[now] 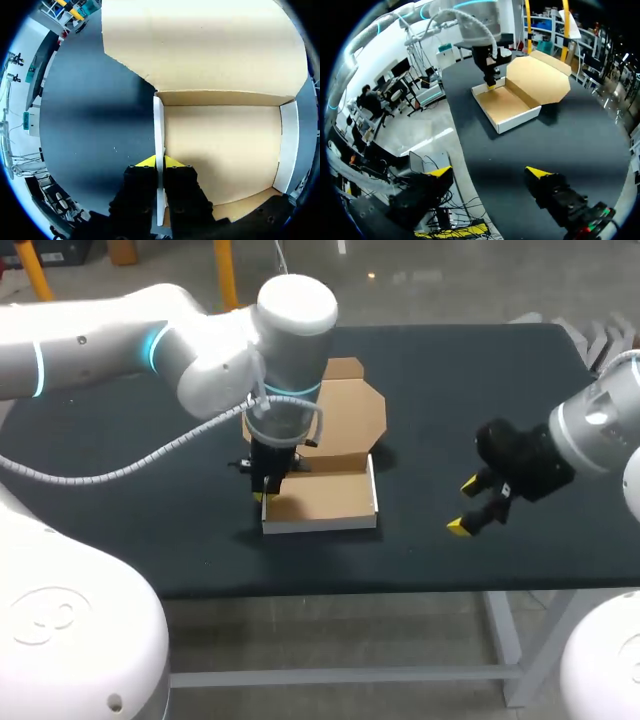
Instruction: Assemble the packaging by folding the flat box into shape, placing the metal phone stand inside, and closing the box properly
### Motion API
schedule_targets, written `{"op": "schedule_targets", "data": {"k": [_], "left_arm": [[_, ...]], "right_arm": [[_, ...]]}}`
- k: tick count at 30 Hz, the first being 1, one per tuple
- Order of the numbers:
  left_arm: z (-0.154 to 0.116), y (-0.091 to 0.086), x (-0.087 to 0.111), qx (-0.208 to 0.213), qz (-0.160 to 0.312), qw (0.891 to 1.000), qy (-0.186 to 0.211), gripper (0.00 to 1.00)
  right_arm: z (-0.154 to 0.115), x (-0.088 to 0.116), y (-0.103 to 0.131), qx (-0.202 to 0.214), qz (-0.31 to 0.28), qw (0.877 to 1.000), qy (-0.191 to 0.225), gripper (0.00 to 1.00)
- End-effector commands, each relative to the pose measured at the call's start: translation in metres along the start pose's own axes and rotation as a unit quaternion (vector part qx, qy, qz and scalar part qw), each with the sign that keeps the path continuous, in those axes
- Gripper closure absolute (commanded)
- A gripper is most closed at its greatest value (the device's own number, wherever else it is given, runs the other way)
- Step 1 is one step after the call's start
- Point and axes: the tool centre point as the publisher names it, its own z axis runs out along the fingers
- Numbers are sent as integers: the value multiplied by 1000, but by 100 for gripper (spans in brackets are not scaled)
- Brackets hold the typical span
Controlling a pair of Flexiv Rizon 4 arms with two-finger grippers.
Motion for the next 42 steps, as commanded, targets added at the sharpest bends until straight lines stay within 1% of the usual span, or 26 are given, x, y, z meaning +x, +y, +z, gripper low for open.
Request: {"op": "schedule_targets", "data": {"k": [1,3,6,9,14,15,16,18,21,23,25,26,31,34,37,40,42], "left_arm": [[10,4,10,14,13,996,-87,100],[10,5,9,14,16,995,-97,100],[10,4,8,12,13,996,-92,100],[9,5,6,6,7,998,-68,100],[2,7,3,-10,-2,1000,-3,100],[1,7,3,-11,-6,1000,7,98],[0,8,2,-13,-6,1000,18,91],[-1,8,2,-14,-9,999,30,80],[-3,9,1,-13,-14,999,49,55],[-5,10,2,-14,-15,998,64,41],[-8,11,2,-15,-15,996,83,31],[-10,11,1,-16,-15,995,98,24],[-22,15,0,-10,-13,990,140,0],[-33,19,-2,-4,-8,985,173,0],[-48,26,-5,7,5,977,212,0],[-67,35,-10,22,21,966,255,0],[-84,44,-16,34,36,957,287,0]], "right_arm": [[-1,0,-1,0,2,1000,1,0],[-1,1,-2,1,3,1000,0,0],[-1,1,-2,2,4,1000,-2,0],[0,2,-3,2,6,1000,-1,0],[1,0,-4,2,9,1000,1,0],[1,0,-3,3,9,1000,2,0],[1,0,-3,3,9,1000,2,0],[1,-1,-3,4,9,1000,3,0],[2,-1,-3,4,10,1000,4,0],[2,-1,-3,5,12,1000,5,0],[2,-2,-3,5,13,1000,6,0],[3,-2,-3,5,14,1000,6,0],[3,-2,-3,7,16,1000,6,0],[3,-2,-3,8,17,1000,5,0],[2,-2,-3,8,18,1000,4,0],[2,-3,-4,9,21,1000,2,0],[1,-5,-4,8,25,1000,3,0]]}}
